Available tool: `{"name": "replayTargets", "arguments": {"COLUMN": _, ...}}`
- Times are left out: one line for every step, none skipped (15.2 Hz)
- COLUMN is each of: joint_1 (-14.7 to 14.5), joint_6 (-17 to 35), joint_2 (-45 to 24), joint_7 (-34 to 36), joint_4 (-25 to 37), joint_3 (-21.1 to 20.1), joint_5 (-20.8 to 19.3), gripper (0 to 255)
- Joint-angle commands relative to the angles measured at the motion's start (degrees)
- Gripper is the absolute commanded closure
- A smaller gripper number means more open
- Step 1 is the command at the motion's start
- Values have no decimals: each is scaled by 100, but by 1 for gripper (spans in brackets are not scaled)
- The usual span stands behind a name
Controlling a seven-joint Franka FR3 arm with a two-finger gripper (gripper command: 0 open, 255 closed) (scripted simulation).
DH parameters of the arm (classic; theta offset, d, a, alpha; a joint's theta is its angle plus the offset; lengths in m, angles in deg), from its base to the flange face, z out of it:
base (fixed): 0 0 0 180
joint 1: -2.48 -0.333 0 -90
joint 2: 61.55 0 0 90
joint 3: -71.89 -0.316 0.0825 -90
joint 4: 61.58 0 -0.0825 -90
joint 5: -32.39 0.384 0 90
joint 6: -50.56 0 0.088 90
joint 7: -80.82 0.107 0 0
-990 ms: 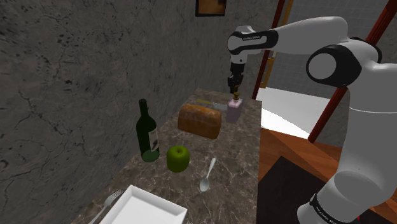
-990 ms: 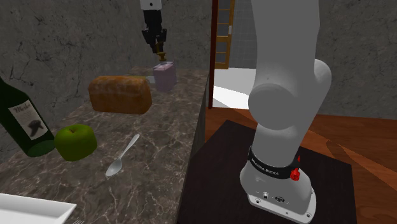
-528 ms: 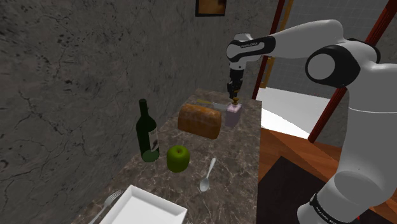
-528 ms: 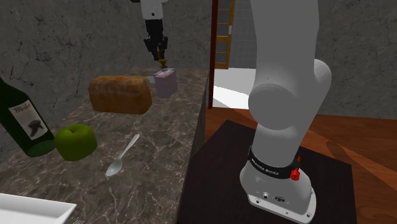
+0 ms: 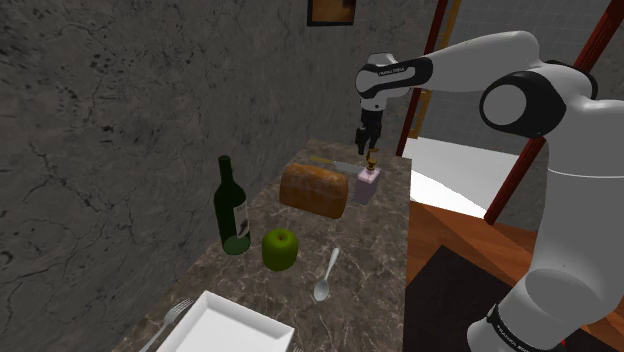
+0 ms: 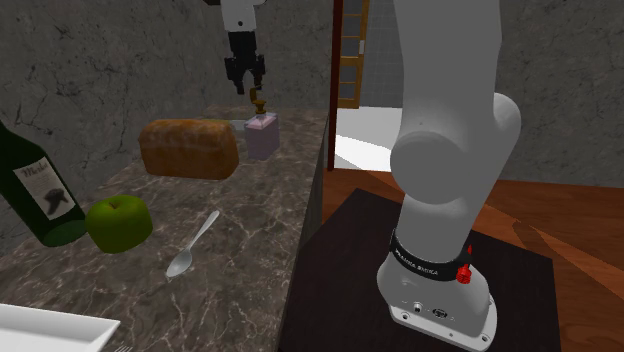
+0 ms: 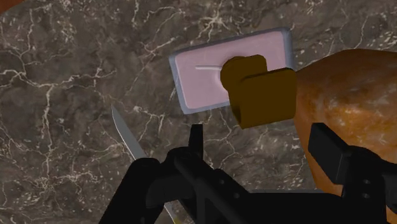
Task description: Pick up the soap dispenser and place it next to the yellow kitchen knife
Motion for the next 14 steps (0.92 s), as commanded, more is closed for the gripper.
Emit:
{"name": "replayTargets", "arguments": {"joint_1": 0, "joint_6": 0, "joint_2": 1, "joint_7": 0, "joint_4": 0, "joint_3": 0, "joint_5": 0, "gripper": 0}}
{"name": "replayTargets", "arguments": {"joint_1": 0, "joint_6": 0, "joint_2": 1, "joint_7": 0, "joint_4": 0, "joint_3": 0, "joint_5": 0, "gripper": 0}}
{"name": "replayTargets", "arguments": {"joint_1": 0, "joint_6": 0, "joint_2": 1, "joint_7": 0, "joint_4": 0, "joint_3": 0, "joint_5": 0, "gripper": 0}}
{"name": "replayTargets", "arguments": {"joint_1": 0, "joint_6": 0, "joint_2": 0, "joint_7": 0, "joint_4": 0, "joint_3": 0, "joint_5": 0, "gripper": 0}}
{"name": "replayTargets", "arguments": {"joint_1": 8, "joint_6": -191, "joint_2": 3, "joint_7": 5, "joint_4": 189, "joint_3": 4, "joint_5": -4, "gripper": 0}}
{"name": "replayTargets", "arguments": {"joint_1": 17, "joint_6": -386, "joint_2": -4, "joint_7": 9, "joint_4": 391, "joint_3": 7, "joint_5": -6, "gripper": 0}}
{"name": "replayTargets", "arguments": {"joint_1": 28, "joint_6": -586, "joint_2": -20, "joint_7": 13, "joint_4": 607, "joint_3": 9, "joint_5": -7, "gripper": 0}}
{"name": "replayTargets", "arguments": {"joint_1": 37, "joint_6": -747, "joint_2": -41, "joint_7": 16, "joint_4": 789, "joint_3": 11, "joint_5": -6, "gripper": 0}}
{"name": "replayTargets", "arguments": {"joint_1": 37, "joint_6": -747, "joint_2": -41, "joint_7": 16, "joint_4": 789, "joint_3": 11, "joint_5": -6, "gripper": 0}}
{"name": "replayTargets", "arguments": {"joint_1": 37, "joint_6": -747, "joint_2": -40, "joint_7": 16, "joint_4": 788, "joint_3": 11, "joint_5": -6, "gripper": 0}}
{"name": "replayTargets", "arguments": {"joint_1": 37, "joint_6": -747, "joint_2": -40, "joint_7": 16, "joint_4": 789, "joint_3": 11, "joint_5": -6, "gripper": 0}}
{"name": "replayTargets", "arguments": {"joint_1": 37, "joint_6": -747, "joint_2": -40, "joint_7": 16, "joint_4": 789, "joint_3": 11, "joint_5": -6, "gripper": 0}}
{"name": "replayTargets", "arguments": {"joint_1": 37, "joint_6": -747, "joint_2": -41, "joint_7": 16, "joint_4": 789, "joint_3": 11, "joint_5": -6, "gripper": 0}}
{"name": "replayTargets", "arguments": {"joint_1": 37, "joint_6": -747, "joint_2": -41, "joint_7": 16, "joint_4": 789, "joint_3": 11, "joint_5": -6, "gripper": 0}}
